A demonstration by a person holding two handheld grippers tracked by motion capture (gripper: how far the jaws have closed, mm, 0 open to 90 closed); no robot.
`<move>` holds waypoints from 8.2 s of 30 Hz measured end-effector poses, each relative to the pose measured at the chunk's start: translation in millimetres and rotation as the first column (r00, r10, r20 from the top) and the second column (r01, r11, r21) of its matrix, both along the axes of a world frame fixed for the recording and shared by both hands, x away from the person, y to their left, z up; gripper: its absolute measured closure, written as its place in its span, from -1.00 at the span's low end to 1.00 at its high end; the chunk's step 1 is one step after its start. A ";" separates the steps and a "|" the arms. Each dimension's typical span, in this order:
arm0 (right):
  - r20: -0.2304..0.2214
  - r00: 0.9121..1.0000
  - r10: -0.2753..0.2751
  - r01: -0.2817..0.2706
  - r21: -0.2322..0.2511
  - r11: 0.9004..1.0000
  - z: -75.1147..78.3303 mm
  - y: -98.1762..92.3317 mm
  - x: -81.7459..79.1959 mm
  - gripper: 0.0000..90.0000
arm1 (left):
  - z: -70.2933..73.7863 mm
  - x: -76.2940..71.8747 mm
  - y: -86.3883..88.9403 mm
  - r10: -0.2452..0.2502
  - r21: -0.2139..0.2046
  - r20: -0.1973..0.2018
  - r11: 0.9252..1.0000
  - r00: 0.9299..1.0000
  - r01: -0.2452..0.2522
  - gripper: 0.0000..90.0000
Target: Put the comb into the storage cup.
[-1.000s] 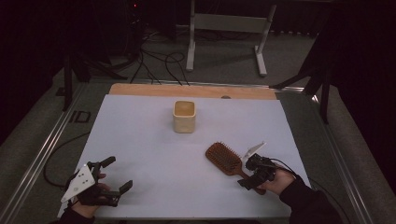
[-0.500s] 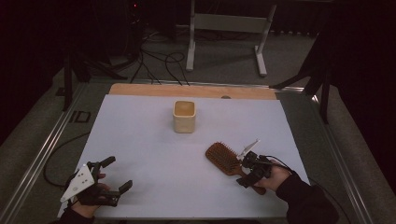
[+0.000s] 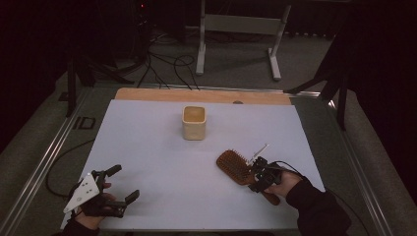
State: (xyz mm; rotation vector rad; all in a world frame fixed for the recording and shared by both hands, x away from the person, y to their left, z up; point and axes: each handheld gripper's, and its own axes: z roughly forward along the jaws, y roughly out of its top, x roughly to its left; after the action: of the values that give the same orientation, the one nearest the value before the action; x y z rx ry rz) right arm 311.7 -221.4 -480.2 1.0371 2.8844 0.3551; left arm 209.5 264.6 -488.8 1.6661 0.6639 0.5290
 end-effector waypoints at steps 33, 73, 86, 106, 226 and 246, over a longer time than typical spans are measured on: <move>-0.028 0.999 -0.039 0.037 -0.083 0.996 -7.8 11.9 2.7 0.59 | -0.1 -0.2 -0.4 -0.004 -0.003 -0.005 1.000 1.000 0.004 -1.00; 0.147 0.984 -0.096 0.064 0.210 0.976 2.9 10.7 -12.5 0.64 | -0.7 1.3 -0.4 -0.003 -0.006 -0.012 1.000 1.000 0.003 -1.00; 0.286 0.956 -0.057 -0.036 0.307 0.951 3.5 20.4 -26.6 0.63 | -0.8 2.4 -0.3 0.001 -0.008 -0.018 1.000 1.000 -0.001 -1.00; 0.435 0.899 -0.055 -0.143 0.408 0.902 7.3 23.4 -41.6 0.63 | 9.5 15.4 -10.4 0.003 -0.014 -0.085 1.000 0.996 -0.004 -1.00; 0.588 0.787 -0.185 -0.258 0.586 0.768 25.0 16.8 -58.1 0.28 | 106.9 102.0 -209.5 -0.264 -0.305 -0.428 0.942 0.865 0.136 0.15; 0.524 0.825 -0.211 -0.219 0.641 0.736 21.9 8.4 -51.9 -0.78 | 134.9 107.5 -195.3 -0.246 -0.286 -0.377 0.948 0.893 0.141 0.14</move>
State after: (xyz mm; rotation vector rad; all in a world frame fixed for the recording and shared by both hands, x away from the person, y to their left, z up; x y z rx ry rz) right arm 259.8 -213.0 -458.4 0.7658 2.1943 1.5292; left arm 317.1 69.4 -353.9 1.5881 0.8171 -0.0585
